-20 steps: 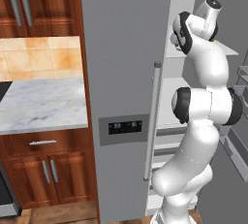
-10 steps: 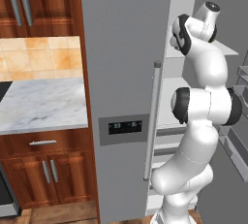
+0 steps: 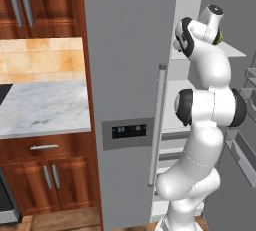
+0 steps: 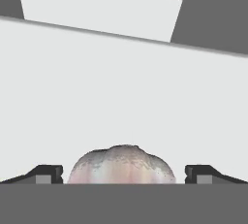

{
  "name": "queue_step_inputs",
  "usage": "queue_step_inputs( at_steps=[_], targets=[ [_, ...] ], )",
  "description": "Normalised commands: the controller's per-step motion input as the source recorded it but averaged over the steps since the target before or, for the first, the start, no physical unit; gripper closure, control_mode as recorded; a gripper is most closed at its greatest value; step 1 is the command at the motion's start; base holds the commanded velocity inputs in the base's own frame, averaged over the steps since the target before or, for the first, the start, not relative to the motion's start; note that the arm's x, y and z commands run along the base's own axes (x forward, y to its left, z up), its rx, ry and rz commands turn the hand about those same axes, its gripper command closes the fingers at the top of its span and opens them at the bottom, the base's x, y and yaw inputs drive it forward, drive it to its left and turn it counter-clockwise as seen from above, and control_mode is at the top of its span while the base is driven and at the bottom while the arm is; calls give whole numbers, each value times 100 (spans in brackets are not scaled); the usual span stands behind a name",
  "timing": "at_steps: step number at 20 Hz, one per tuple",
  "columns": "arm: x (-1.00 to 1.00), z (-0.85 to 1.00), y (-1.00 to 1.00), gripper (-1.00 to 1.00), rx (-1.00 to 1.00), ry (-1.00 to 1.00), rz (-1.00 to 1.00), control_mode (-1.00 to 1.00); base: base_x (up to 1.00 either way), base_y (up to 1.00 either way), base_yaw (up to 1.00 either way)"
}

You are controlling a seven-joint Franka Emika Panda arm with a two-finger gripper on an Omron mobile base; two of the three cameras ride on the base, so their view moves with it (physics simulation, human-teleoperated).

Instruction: Retrieve the bottle and the shaker from the cabinet and place them next to the mixing bowl on the counter. Then add garlic from the fridge to the mixing bowl.

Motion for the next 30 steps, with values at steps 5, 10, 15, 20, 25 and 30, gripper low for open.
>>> queue_step_inputs(
  at_steps=[5, 10, 15, 20, 25, 30],
  targets=[
    [2, -7, 0, 100, 0, 0, 2, -100, 0, 0, 0],
    [0, -1, 0, 100, 0, -2, 1, -100, 0, 0, 0],
    [0, -1, 0, 100, 0, -26, -1, -100, 0, 0, 0],
    [-9, 6, -2, 100, 0, -27, -7, -100, 0, 0, 0],
    [-38, 26, -23, 100, 0, -5, -13, -100, 0, 0, 0],
    [-70, 25, 2, 100, 0, -14, -14, -100, 0, 0, 0]
  ],
)
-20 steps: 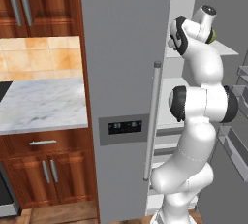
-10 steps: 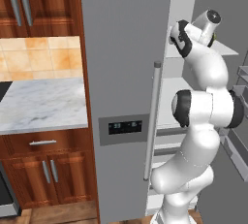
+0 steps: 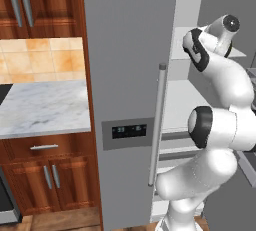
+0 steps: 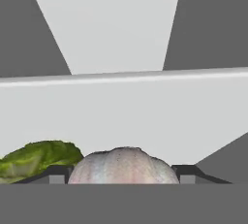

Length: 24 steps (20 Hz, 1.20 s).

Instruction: Retrieve the bottle and the shaker from the cabinet and place them next to the mixing bowl on the counter. Then add garlic from the fridge to the mixing bowl.

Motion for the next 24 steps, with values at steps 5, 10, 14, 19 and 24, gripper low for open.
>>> queue_step_inputs(
  at_steps=[5, 10, 14, 19, 24],
  targets=[
    [-92, 8, 15, 100, 0, -6, -15, -100, 0, 0, 0],
    [-100, 14, 21, 100, 0, 0, -17, -100, 0, 0, 0],
    [-100, 49, 24, 100, 0, 0, -16, -100, 0, 0, 0],
    [-100, 33, 45, 100, 0, 1, -14, -100, 0, 0, 0],
    [-93, 23, 36, 100, 1, 11, -9, -100, 0, 0, 0]
  ],
)
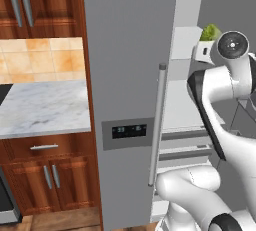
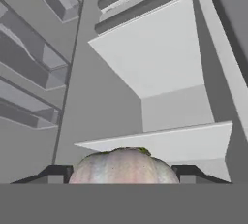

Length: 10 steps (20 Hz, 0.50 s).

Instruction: Retrieve the bottle and the shaker from the cabinet and place them next to the mixing bowl on the counter. Then add garlic from the fridge to the mixing bowl.

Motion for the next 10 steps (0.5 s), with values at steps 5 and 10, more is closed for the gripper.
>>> queue_step_inputs(
  at_steps=[5, 10],
  targets=[
    [-47, -9, 8, 100, 4, 24, -5, -100, 0, 0, 0],
    [-21, -30, 6, 100, 3, 48, 1, -100, 0, 0, 0]
  ],
)
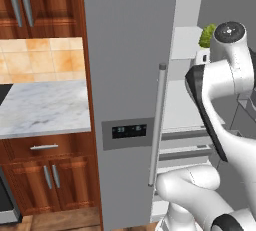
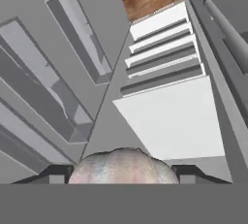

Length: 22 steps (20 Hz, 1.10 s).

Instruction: Retrieve the bottle and the shaker from the cabinet and place them next to the mixing bowl on the counter. Then add garlic from the fridge to the mixing bowl.

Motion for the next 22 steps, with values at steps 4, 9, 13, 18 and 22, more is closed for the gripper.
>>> queue_step_inputs(
  at_steps=[4, 9, 13, 18, 22],
  targets=[
    [0, -59, 21, 100, 12, 12, 4, -100, 0, 0, 0],
    [0, -96, 30, 100, 33, 10, 18, -100, 0, 0, 0],
    [0, -96, 61, 100, 25, 6, 21, -100, 0, 0, 0],
    [2, -52, 56, 100, 1, 13, 6, -100, 0, 0, 0],
    [4, -54, 24, 100, 0, 4, 1, -100, 0, 0, 0]
  ],
)
